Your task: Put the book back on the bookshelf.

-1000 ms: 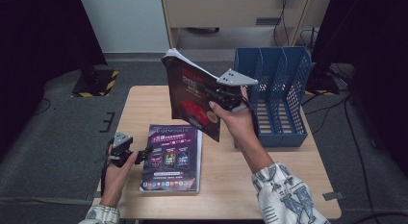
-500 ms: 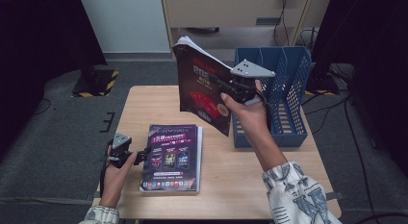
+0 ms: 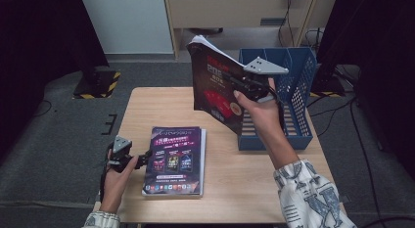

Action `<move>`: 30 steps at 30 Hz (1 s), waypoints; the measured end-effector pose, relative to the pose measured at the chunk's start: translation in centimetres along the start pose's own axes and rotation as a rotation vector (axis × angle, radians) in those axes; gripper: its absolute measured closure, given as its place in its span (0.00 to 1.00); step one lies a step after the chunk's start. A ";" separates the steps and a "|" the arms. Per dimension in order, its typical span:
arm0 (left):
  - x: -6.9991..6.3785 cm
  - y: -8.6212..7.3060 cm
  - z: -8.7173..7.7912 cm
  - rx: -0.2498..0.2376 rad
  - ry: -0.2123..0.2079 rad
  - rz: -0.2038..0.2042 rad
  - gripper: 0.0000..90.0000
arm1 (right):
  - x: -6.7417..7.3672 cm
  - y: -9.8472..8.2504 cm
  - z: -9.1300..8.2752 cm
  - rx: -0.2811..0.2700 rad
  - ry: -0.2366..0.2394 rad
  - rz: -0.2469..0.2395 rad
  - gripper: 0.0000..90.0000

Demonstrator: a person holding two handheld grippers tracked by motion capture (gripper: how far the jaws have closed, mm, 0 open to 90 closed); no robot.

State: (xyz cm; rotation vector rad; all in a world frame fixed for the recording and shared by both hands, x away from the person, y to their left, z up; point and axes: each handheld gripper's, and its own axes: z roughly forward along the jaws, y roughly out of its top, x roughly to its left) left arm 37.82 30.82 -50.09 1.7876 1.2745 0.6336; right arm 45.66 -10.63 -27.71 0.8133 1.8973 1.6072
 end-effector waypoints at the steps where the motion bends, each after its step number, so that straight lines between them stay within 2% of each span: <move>1: -0.1 0.0 0.0 0.002 -0.003 0.008 0.06 | 0.0 -0.1 -0.1 0.001 -0.003 -0.003 0.96; 4: -0.4 0.0 0.0 0.008 -0.004 0.020 0.06 | -0.3 -0.3 -0.6 -0.001 -0.008 0.003 0.96; 12: -0.1 -0.1 0.0 0.011 0.006 0.012 0.06 | -1.2 -0.4 -1.9 -0.018 -0.028 0.024 0.96; 19: -0.2 -0.1 0.0 0.011 0.008 0.016 0.06 | -1.8 -0.4 -3.4 -0.003 -0.047 0.022 0.96; 30: -0.1 0.0 0.0 0.010 0.009 0.019 0.06 | -3.3 -1.0 -5.5 -0.012 -0.077 0.042 0.96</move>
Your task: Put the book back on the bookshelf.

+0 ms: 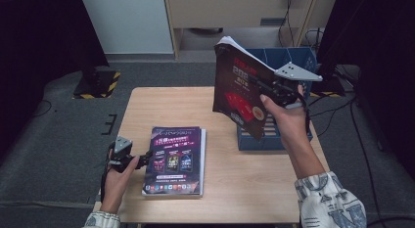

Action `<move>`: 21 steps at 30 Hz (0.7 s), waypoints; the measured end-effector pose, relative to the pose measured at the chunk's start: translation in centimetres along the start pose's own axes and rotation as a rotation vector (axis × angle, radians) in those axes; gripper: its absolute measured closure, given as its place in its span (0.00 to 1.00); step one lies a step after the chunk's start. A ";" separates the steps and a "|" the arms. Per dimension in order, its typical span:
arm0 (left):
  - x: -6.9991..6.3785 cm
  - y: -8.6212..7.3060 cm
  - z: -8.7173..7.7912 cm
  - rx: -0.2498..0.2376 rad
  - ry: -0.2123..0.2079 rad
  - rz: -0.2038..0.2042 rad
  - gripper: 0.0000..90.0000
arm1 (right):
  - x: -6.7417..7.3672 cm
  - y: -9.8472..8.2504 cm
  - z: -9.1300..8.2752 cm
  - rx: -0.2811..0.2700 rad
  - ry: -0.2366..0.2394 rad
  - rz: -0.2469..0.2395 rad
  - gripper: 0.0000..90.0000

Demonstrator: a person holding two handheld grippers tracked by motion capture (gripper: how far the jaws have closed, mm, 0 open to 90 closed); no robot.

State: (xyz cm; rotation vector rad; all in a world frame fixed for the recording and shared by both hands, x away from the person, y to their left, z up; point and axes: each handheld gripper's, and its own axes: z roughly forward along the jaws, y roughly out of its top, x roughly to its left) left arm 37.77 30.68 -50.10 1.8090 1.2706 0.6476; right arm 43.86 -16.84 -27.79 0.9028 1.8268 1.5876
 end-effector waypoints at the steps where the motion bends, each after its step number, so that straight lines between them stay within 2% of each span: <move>1: 0.0 0.0 0.0 0.001 0.001 0.001 0.06 | -0.2 0.0 -0.2 0.000 -0.003 0.000 0.97; 21: 0.0 0.0 0.0 -0.001 0.000 0.000 0.06 | -2.6 -0.1 -2.8 0.002 -0.065 0.015 0.96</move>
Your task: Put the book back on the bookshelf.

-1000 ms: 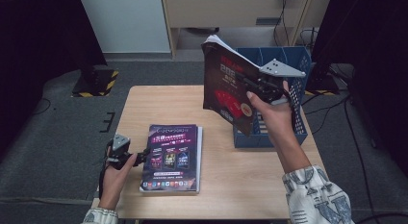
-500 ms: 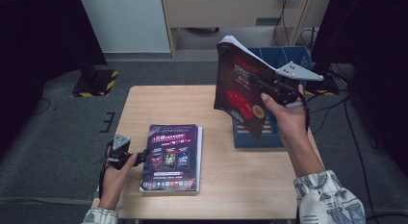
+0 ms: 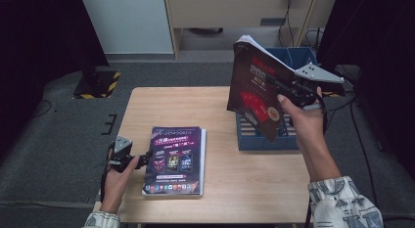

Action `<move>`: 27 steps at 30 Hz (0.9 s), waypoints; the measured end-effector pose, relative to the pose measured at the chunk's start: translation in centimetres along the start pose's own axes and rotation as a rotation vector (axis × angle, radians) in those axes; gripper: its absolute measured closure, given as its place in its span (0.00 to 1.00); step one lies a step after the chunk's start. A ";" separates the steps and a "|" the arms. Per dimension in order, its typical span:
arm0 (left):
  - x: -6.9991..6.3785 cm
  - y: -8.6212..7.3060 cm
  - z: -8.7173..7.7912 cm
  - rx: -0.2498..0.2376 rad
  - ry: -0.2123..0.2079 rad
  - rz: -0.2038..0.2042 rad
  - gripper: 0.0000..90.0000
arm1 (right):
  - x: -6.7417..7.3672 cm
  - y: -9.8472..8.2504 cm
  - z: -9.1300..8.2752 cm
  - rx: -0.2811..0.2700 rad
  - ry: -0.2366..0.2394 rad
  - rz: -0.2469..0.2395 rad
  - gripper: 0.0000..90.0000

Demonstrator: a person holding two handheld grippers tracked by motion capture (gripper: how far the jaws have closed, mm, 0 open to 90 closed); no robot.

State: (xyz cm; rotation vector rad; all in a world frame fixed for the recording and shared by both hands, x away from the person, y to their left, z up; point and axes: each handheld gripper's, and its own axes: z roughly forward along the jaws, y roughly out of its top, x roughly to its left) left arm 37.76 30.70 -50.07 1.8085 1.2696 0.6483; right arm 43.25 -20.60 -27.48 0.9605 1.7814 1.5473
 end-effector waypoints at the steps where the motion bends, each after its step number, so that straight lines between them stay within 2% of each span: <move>1: 0.0 0.0 0.0 0.000 -0.001 0.000 0.06 | -0.1 0.0 -0.1 0.000 -0.004 0.000 0.96; 19: 0.0 0.1 0.0 -0.007 -0.001 0.000 0.06 | -2.1 -0.5 -1.7 0.023 -0.059 -0.003 0.96; 27: 0.2 0.1 -0.1 -0.009 -0.003 -0.001 0.06 | -2.6 -0.4 -0.9 0.045 -0.116 0.005 0.96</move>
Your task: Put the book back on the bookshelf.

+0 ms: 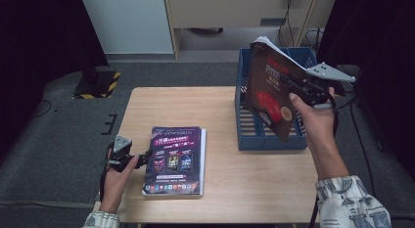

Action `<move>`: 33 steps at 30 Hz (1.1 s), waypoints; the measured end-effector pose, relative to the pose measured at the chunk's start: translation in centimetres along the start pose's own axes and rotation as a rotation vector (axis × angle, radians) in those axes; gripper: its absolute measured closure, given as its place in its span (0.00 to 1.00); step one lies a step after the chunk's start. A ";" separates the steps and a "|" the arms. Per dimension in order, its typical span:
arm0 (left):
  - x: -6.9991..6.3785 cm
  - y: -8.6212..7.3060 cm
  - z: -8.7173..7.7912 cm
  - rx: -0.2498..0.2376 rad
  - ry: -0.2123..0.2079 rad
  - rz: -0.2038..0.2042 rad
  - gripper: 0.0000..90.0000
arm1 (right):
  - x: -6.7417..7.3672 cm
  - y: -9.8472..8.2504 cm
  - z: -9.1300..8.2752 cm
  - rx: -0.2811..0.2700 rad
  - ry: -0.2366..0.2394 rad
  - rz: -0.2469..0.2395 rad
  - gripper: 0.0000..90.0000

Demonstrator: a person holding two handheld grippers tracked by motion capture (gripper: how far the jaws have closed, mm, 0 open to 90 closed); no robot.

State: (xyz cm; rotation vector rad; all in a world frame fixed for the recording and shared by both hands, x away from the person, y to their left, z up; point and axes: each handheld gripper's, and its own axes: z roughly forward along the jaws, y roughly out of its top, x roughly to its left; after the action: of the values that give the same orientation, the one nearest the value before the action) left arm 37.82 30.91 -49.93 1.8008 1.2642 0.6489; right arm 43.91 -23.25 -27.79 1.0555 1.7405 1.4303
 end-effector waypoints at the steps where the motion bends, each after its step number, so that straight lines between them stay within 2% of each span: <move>1: 0.0 0.0 0.0 0.000 0.000 0.000 0.06 | 0.0 0.1 0.3 -0.001 -0.017 -0.005 0.97; 8: -0.2 0.0 0.1 0.002 -0.003 0.002 0.06 | 0.5 0.2 2.2 0.032 -0.092 -0.018 0.96; 12: -0.1 -0.1 0.1 0.003 -0.005 0.000 0.06 | 0.7 0.4 3.1 0.031 -0.130 -0.023 0.96; 16: -0.2 -0.1 0.1 0.006 -0.006 0.003 0.06 | 1.3 0.3 4.3 0.021 -0.163 -0.007 0.96; 25: -0.3 0.0 0.1 0.003 -0.008 0.003 0.06 | 1.9 0.3 5.8 0.007 -0.186 0.049 0.96; 33: -0.2 0.0 0.1 0.001 -0.010 0.000 0.06 | 2.5 -0.4 7.4 0.008 -0.218 0.061 0.96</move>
State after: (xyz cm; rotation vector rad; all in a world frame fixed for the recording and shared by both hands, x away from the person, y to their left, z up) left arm 37.83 30.69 -50.02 1.8024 1.2580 0.6384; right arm 49.03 -17.65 -29.62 1.2290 1.5716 1.2928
